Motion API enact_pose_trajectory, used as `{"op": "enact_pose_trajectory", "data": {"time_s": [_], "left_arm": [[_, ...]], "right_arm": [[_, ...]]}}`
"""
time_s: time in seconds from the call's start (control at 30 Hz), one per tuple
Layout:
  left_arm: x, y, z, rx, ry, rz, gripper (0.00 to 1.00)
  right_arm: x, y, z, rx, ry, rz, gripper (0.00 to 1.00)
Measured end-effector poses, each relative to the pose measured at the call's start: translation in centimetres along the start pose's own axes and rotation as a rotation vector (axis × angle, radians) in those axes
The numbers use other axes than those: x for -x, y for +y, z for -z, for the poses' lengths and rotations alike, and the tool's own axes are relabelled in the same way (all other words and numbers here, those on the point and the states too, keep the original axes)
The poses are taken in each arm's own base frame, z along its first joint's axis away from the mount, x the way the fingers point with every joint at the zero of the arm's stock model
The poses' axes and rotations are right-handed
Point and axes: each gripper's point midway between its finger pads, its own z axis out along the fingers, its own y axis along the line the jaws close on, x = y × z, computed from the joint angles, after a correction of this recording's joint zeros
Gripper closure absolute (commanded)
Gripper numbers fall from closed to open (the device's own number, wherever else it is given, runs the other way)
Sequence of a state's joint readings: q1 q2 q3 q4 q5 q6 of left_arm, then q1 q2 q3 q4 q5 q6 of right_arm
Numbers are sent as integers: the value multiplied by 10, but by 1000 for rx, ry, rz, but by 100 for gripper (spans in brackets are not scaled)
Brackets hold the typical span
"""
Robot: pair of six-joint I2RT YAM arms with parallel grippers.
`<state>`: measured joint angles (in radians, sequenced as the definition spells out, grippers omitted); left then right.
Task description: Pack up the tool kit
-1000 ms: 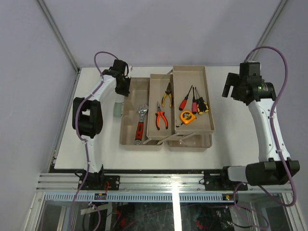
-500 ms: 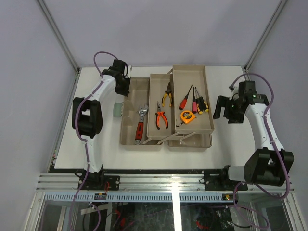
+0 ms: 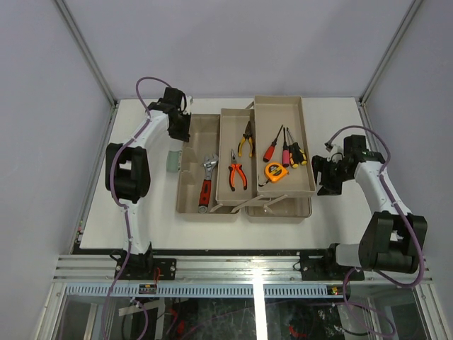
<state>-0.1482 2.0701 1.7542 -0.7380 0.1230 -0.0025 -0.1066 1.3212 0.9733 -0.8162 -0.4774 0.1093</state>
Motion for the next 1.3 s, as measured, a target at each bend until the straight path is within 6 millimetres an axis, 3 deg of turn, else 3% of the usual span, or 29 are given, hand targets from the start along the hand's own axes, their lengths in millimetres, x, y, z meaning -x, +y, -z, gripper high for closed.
{"op": "enact_pose_trajectory", "data": {"time_s": [0.17, 0.33, 0.57, 0.8, 0.97, 1.2, 1.3], "left_arm": [[0, -1, 0, -5, 1, 2, 100], [0, -2, 0, -11, 1, 8, 100], [-1, -3, 0, -18, 3, 29, 100], [-1, -4, 0, -18, 3, 56, 100], [-2, -4, -2, -17, 4, 76, 100], [-5, -4, 0, -9, 9, 104, 100], [-7, -5, 0, -9, 12, 117, 94]], "right_arm": [[-9, -6, -18, 16, 59, -51, 32], [-10, -11, -28, 9, 73, -84, 52], [-8, -6, -28, 10, 57, -98, 75], [-6, 1, -26, -88, 54, -18, 89], [11, 11, -12, -221, 14, 67, 99], [32, 24, 18, -326, -48, 116, 100], [38, 26, 26, -353, -69, 127, 100]]}}
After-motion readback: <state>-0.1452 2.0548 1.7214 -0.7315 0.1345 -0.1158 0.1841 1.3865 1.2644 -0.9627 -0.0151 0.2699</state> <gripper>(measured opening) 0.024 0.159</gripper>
